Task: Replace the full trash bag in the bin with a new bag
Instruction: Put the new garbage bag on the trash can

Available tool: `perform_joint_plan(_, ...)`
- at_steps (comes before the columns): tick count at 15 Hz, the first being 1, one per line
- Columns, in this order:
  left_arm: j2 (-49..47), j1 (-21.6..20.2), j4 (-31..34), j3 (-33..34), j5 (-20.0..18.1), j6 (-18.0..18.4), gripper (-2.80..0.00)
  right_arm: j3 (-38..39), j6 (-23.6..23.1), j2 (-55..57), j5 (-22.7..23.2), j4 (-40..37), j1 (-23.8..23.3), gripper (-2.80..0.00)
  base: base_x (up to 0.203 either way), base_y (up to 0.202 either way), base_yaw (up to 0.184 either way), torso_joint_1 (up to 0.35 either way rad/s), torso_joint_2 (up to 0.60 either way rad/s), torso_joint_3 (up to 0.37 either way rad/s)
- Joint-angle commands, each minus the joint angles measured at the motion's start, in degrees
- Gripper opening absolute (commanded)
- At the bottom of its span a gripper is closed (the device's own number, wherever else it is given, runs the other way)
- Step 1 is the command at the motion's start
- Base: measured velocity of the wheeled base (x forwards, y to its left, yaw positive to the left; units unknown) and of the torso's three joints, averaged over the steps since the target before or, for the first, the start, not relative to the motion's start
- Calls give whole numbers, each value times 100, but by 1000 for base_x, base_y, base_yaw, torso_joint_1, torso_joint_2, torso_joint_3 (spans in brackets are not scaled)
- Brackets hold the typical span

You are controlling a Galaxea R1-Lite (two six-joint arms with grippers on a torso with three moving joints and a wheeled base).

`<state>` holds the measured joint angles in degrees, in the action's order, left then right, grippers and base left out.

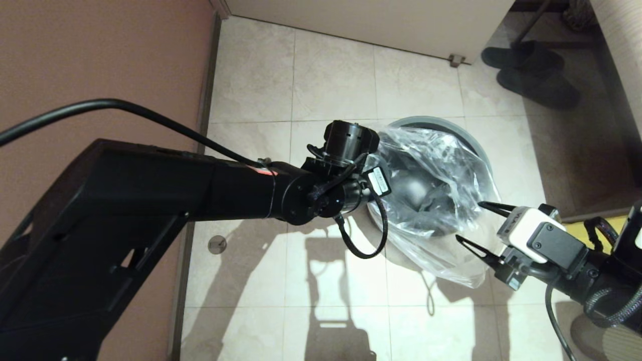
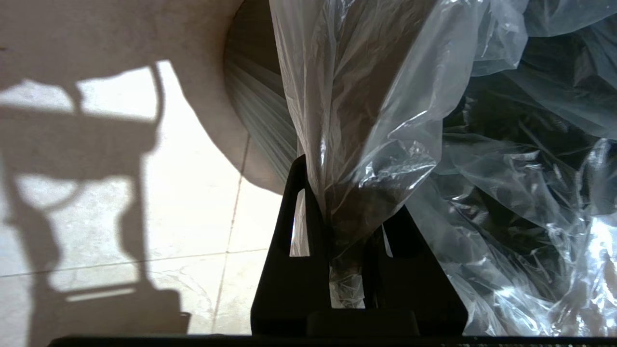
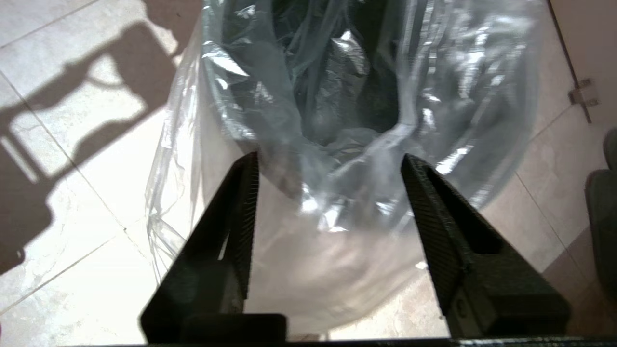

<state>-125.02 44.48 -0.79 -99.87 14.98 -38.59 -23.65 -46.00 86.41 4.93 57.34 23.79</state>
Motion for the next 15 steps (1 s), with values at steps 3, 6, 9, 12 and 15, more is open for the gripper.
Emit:
perform_joint_plan(3, 276, 89, 93, 33, -9, -70, -280, -44, -24, 288, 34, 131, 32, 0, 0, 0, 0, 0, 0, 0)
perform_joint_plan(6, 413, 147, 97, 146, -23, -70, -280, -170, -24, 695, 29, 595, -8, 0, 0, 0, 0, 0, 0, 0)
perform_joint_plan(9, 584, 263, 88, 380, -30, -141, -280, -487, 102, 889, 8, 892, -22, 0, 0, 0, 0, 0, 0, 0)
perform_joint_plan(12, 671, 342, 85, 524, -30, -184, -280, -832, 152, 1024, -18, 893, -23, 0, 0, 0, 0, 0, 0, 0)
perform_joint_plan(15, 686, 400, 79, 638, -30, -194, -280, -1092, 231, 1051, -99, 886, -50, 0, 0, 0, 0, 0, 0, 0)
